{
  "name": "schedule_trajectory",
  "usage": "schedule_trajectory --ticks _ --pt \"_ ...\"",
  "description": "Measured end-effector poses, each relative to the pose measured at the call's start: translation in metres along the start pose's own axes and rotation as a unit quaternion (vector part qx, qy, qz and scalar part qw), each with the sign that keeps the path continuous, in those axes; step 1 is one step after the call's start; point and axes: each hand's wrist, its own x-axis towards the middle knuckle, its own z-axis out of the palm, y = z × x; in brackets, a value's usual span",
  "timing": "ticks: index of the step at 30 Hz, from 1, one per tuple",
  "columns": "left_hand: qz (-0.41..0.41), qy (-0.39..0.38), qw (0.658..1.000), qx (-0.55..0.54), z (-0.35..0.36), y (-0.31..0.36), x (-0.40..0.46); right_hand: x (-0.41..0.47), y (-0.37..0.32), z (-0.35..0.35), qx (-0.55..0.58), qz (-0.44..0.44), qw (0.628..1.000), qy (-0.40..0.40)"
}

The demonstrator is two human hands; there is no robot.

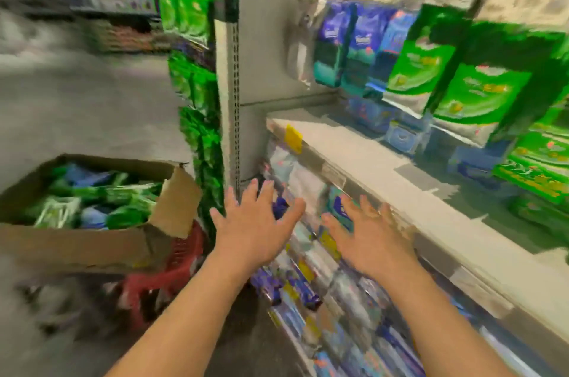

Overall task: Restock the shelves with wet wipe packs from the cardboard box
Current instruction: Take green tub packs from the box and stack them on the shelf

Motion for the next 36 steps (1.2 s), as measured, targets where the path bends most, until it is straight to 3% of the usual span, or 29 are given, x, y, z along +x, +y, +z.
schedule_trajectory --ticks 9,14,22,36 --pt "-0.165 0.052 0.985 0.009 -0.088 -0.213 -0.005 0.033 -0.241 0.054 0.003 -0.185 0.983 -0.018" --pt "-0.228 0.08 0.97 -0.001 -0.112 -0.302 -0.014 0.036 -0.338 0.081 0.005 -0.261 0.965 -0.026" --pt "-0.276 0.12 0.953 -0.036 -0.124 -0.412 0.0 0.068 -0.452 0.121 -0.01 -0.317 0.947 -0.056" --pt "-0.312 0.063 0.942 -0.105 -0.177 -0.544 0.136 0.222 -0.605 0.177 0.037 -0.321 0.937 -0.135"
